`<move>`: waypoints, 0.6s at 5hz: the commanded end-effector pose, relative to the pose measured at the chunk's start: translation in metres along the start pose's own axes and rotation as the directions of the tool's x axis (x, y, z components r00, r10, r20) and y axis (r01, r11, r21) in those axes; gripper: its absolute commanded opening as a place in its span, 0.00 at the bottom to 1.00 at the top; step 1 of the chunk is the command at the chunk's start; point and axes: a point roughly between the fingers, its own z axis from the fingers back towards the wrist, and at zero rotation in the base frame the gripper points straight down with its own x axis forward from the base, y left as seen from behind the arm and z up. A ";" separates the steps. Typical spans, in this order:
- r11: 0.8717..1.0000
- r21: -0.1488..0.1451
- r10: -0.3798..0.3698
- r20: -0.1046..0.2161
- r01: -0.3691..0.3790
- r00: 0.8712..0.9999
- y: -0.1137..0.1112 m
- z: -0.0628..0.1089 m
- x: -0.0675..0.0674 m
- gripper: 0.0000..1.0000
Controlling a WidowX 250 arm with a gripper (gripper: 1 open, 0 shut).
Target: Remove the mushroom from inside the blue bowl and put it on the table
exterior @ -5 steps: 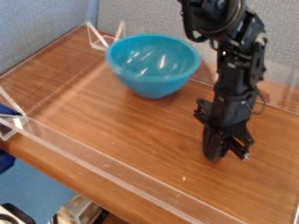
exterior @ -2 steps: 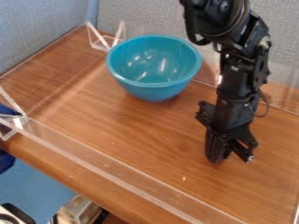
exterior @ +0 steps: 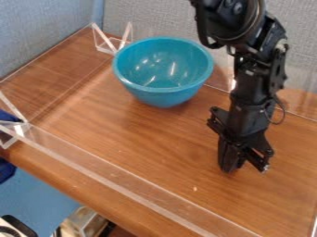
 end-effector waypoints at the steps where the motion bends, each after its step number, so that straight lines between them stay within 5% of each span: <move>1: 1.000 0.010 0.000 0.029 0.000 1.000 -0.004 0.013 0.002 0.00; 3: 1.000 0.012 0.013 0.016 -0.013 1.000 -0.004 0.014 0.000 0.00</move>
